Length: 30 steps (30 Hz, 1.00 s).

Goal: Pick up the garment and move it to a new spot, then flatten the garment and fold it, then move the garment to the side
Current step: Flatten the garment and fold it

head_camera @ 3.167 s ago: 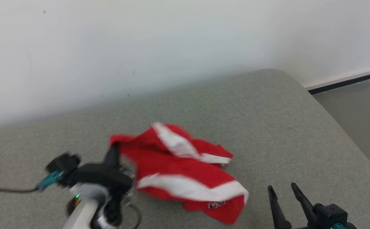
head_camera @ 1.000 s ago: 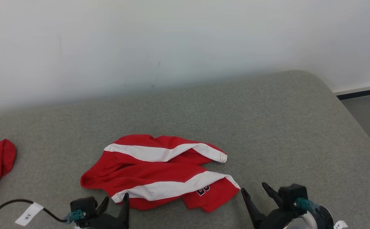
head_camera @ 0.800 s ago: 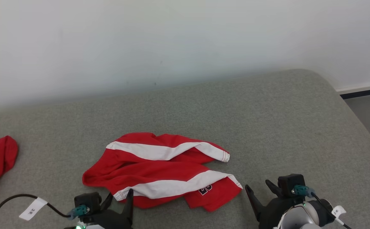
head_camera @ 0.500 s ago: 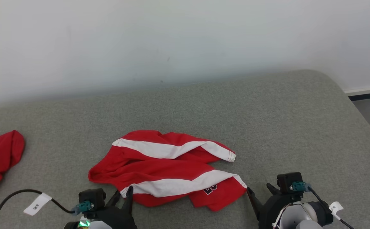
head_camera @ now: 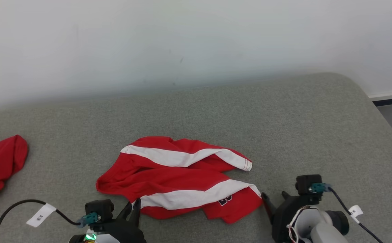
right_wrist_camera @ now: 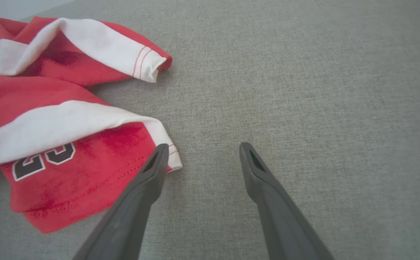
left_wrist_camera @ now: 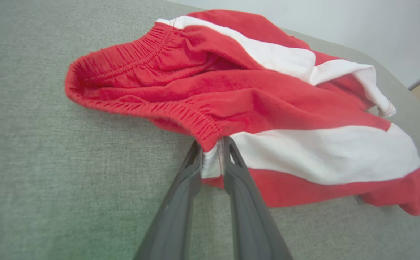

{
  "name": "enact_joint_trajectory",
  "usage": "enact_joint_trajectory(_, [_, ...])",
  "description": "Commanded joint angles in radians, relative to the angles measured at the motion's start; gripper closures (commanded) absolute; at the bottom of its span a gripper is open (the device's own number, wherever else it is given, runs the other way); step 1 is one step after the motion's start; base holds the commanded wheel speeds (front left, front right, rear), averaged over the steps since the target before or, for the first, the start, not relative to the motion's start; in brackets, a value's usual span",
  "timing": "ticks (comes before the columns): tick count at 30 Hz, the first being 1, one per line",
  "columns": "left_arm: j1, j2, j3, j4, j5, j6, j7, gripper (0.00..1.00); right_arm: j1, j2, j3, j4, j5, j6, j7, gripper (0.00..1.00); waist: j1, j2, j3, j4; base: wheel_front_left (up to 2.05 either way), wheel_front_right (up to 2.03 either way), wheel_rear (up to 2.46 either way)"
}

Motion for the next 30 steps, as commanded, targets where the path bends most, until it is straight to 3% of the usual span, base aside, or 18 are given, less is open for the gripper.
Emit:
enact_joint_trajectory(1, [-0.001, 0.005, 0.0, -0.001, -0.007, 0.001, 0.003, 0.73, -0.013, 0.004, 0.031, 0.013, 0.031, -0.002, 0.006, 0.0, -0.0001, -0.0001, 0.003, 0.005, 0.0, 0.0, 0.0])
enact_joint_trajectory(8, [0.013, 0.014, 0.003, -0.007, -0.016, 0.004, 0.005, 0.71, -0.028, 0.002, 0.098, 0.039, 0.054, -0.002, 0.008, 0.0, -0.0001, -0.0001, 0.012, 0.009, 0.0, 0.0, 0.0])
enact_joint_trajectory(20, [0.015, 0.014, -0.007, -0.018, -0.022, 0.009, 0.012, 0.68, -0.069, 0.003, -0.012, 0.111, 0.024, -0.002, -0.046, 0.0, -0.0001, -0.0001, 0.01, 0.021, 0.0, 0.0, 0.0])
enact_joint_trajectory(30, [0.005, 0.019, -0.007, -0.034, -0.032, 0.012, 0.02, 0.67, -0.105, 0.003, 0.085, 0.17, 0.048, -0.002, 0.009, 0.0, -0.0001, -0.0001, 0.028, 0.029, 0.0, 0.0, 0.0])
